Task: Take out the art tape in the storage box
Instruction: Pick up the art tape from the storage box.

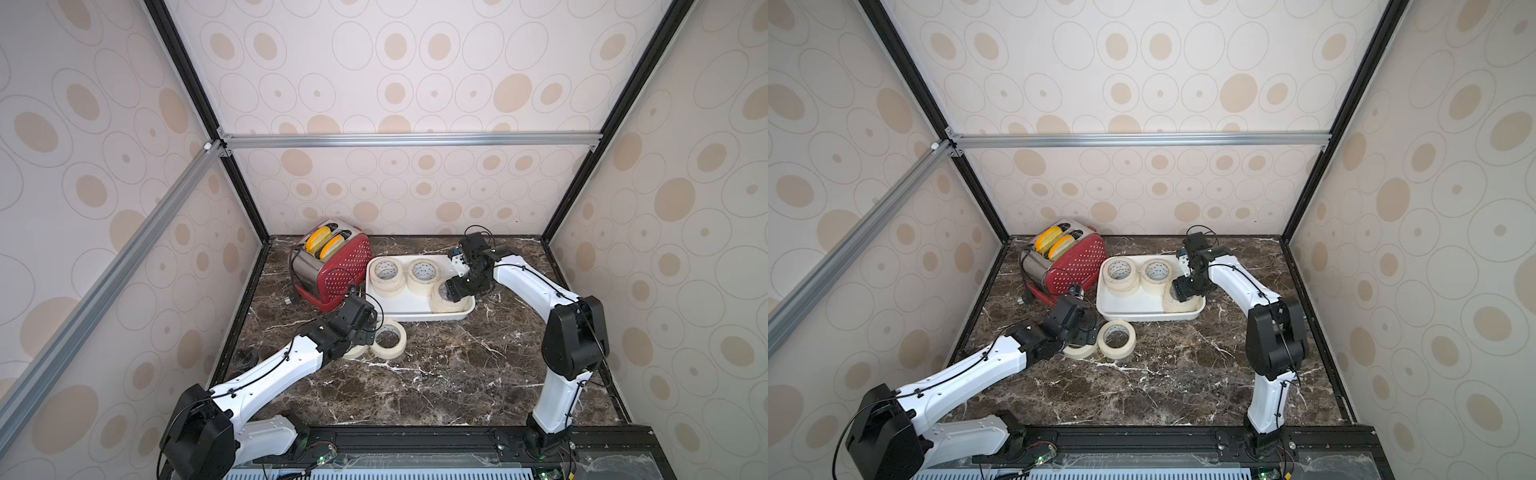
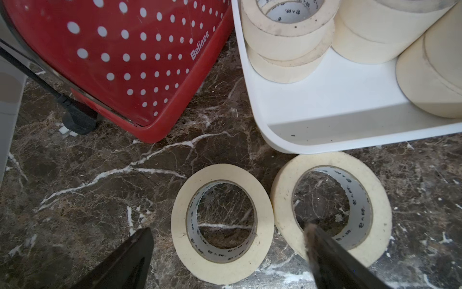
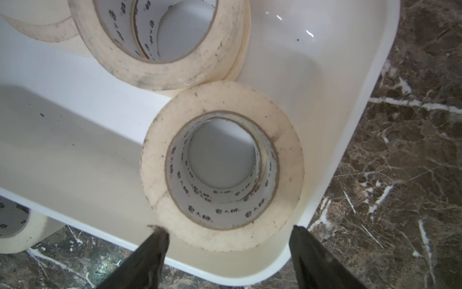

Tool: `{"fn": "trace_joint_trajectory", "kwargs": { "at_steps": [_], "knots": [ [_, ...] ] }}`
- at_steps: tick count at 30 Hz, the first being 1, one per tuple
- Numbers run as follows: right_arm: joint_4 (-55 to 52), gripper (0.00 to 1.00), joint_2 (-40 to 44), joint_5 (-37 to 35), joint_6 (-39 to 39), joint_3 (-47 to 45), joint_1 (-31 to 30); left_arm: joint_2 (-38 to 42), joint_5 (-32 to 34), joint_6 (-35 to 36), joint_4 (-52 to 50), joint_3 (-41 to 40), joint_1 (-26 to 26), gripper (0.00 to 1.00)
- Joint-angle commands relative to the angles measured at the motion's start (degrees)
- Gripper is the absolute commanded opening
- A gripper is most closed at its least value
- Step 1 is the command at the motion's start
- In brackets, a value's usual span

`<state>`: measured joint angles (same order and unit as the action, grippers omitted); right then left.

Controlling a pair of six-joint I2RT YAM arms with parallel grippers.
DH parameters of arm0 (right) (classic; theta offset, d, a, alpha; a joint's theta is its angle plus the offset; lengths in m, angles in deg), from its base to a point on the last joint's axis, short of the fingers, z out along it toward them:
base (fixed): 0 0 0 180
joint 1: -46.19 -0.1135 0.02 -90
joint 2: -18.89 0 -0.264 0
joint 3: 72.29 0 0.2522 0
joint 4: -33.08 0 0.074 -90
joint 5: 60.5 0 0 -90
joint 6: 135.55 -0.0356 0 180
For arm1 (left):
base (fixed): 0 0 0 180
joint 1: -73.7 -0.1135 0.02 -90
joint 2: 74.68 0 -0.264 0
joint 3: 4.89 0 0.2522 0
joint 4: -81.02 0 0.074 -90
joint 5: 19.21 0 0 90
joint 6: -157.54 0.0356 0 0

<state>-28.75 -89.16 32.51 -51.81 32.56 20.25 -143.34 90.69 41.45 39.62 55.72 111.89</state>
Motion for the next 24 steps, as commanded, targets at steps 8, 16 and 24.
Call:
{"fn": "trace_joint_trajectory", "kwargs": {
  "at_steps": [8,16,24],
  "knots": [
    [-2.52,0.76,-6.91,0.33,1.43,7.08,-3.04,-0.05,1.37,0.25,-1.80,-0.30,-0.03,0.99],
    [-2.83,0.70,-10.40,0.86,1.62,9.54,-4.81,-1.10,1.28,0.16,-1.75,-0.25,-0.05,0.99],
    [-3.32,0.61,-12.44,1.38,1.78,10.42,-5.32,-1.47,1.19,0.16,-1.72,-0.18,-0.05,0.99]
  ]
}}
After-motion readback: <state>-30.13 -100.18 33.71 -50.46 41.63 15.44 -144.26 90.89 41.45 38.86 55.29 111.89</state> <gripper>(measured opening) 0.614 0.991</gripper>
